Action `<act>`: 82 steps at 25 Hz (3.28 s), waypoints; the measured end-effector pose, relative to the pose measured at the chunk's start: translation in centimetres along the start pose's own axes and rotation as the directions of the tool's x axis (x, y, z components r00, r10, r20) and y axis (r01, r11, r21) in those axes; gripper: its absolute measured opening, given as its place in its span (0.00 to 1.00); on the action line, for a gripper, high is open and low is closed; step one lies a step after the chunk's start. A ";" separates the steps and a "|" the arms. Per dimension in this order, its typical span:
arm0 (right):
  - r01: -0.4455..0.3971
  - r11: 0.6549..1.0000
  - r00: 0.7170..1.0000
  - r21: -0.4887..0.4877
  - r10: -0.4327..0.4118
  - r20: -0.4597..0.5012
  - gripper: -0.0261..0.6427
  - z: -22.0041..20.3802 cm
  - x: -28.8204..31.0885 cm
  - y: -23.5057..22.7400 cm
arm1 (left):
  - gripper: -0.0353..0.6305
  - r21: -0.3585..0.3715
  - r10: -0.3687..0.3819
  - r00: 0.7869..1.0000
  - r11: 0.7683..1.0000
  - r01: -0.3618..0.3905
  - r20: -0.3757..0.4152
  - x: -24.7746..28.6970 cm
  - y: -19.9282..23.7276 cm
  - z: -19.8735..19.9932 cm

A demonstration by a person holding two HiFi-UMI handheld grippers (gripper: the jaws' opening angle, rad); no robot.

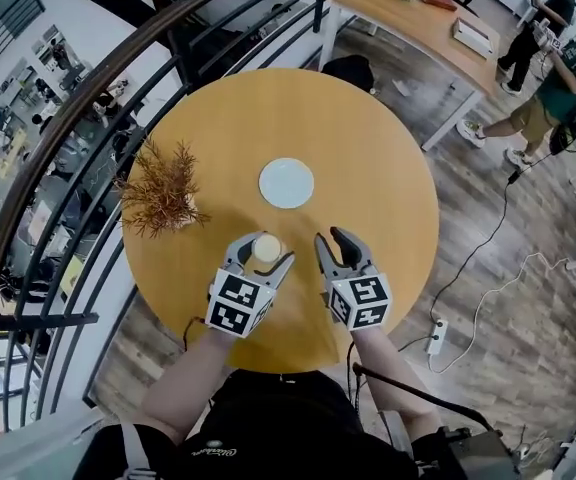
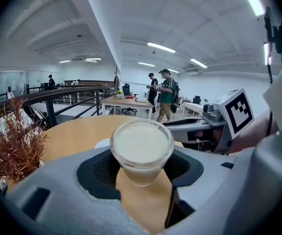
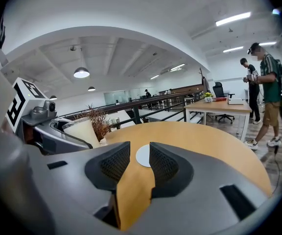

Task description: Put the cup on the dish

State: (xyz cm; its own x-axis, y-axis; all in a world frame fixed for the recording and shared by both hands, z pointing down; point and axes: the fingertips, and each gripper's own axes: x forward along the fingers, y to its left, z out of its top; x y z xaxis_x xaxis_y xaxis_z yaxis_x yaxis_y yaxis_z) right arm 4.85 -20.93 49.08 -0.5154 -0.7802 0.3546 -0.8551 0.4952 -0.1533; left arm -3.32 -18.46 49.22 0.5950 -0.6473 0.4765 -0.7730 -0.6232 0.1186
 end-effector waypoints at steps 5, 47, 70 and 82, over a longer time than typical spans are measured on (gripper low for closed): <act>0.013 0.999 0.999 0.030 -0.012 -0.040 0.20 -2.5 0.9 -1.6 | 0.44 -0.022 -0.002 0.999 1.000 0.001 -0.039 2.0 0.3 -1.6; 0.008 0.995 0.984 0.098 0.009 -0.177 0.20 -8.9 6.5 -5.1 | 0.44 -0.051 0.059 0.991 0.997 -0.066 -0.123 14.5 8.3 -4.2; 0.050 0.990 0.978 0.133 -0.021 -0.209 0.20 -10.8 6.1 -8.4 | 0.44 0.012 0.128 0.973 0.992 -0.129 -0.193 23.8 14.8 -1.9; 0.052 0.990 0.977 0.133 -0.023 -0.212 0.20 -11.1 6.2 -8.6 | 0.44 0.024 0.125 0.967 0.992 -0.122 -0.224 24.3 14.7 -3.5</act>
State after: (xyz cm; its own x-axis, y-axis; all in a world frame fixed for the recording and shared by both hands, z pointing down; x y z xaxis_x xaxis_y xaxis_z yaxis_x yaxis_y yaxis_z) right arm 9.65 -25.78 62.82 -0.4721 -0.6924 0.5456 -0.8806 0.3989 -0.2558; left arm -1.05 -41.82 65.60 0.4294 -0.6054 0.6701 -0.8345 -0.5497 0.0381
